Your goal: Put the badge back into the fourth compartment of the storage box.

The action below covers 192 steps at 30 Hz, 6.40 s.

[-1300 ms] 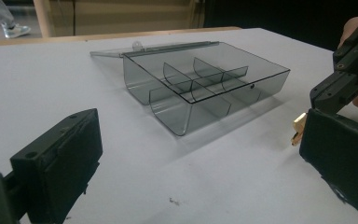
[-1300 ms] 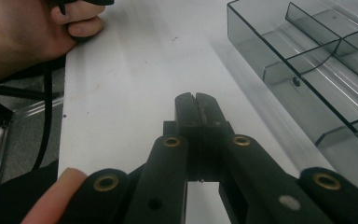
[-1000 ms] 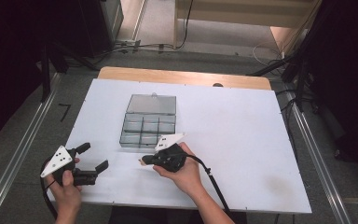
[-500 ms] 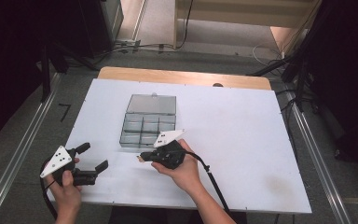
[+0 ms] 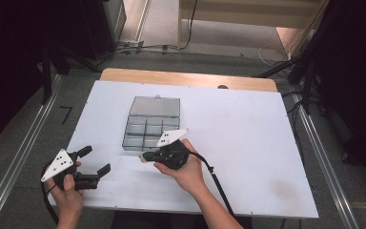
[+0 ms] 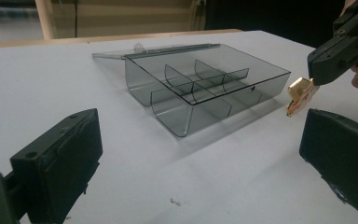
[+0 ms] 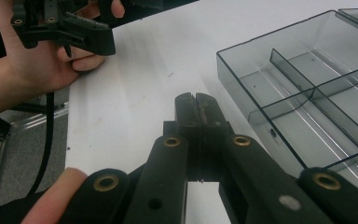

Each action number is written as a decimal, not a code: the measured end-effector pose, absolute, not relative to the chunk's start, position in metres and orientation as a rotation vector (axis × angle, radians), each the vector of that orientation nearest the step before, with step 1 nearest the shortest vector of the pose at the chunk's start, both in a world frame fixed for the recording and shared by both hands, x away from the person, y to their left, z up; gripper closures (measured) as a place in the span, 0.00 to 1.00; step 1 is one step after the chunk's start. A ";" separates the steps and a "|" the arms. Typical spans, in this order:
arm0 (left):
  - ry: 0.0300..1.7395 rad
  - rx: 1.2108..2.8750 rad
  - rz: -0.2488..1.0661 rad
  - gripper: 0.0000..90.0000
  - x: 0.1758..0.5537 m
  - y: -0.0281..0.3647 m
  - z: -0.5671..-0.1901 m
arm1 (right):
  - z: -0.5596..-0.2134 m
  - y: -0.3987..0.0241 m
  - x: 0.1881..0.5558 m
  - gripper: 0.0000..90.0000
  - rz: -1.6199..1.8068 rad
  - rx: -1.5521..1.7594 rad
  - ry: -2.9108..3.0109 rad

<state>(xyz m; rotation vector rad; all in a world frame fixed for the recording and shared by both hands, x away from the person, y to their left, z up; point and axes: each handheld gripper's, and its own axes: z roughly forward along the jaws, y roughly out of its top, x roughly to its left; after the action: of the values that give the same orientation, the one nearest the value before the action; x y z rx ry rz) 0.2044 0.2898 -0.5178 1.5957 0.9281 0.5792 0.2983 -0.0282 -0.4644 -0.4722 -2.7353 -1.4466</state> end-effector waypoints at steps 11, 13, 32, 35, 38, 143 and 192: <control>0.928 1.595 0.580 0.00 0.204 0.290 -0.518 | -0.457 -0.025 0.301 0.98 -1.458 -0.475 -2.732; 0.928 1.594 0.580 0.00 0.204 0.290 -0.518 | -0.456 -0.024 0.302 0.98 -1.462 -0.473 -2.733; 0.929 1.593 0.578 0.00 0.204 0.291 -0.518 | -0.451 -0.018 0.309 0.98 -1.469 -0.492 -2.727; 0.931 1.590 0.578 0.00 0.204 0.291 -0.518 | -0.451 -0.017 0.311 0.98 -1.473 -0.495 -2.725; 0.931 1.587 0.577 0.00 0.204 0.291 -0.518 | -0.451 -0.017 0.312 0.98 -1.475 -0.502 -2.726; 0.946 1.566 0.563 0.00 0.205 0.293 -0.518 | -0.477 0.015 0.353 0.80 -1.398 -0.775 -2.712; 0.953 1.589 0.575 0.00 0.205 0.291 -0.518 | -0.470 -0.131 0.304 0.00 -1.720 -0.943 -2.651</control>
<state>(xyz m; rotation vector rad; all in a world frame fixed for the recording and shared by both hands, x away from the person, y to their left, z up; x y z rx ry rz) 0.2055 0.2911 -0.5179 1.5891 0.9528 0.5752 0.3038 -0.1313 -0.4700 -0.9428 -2.6511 -1.7203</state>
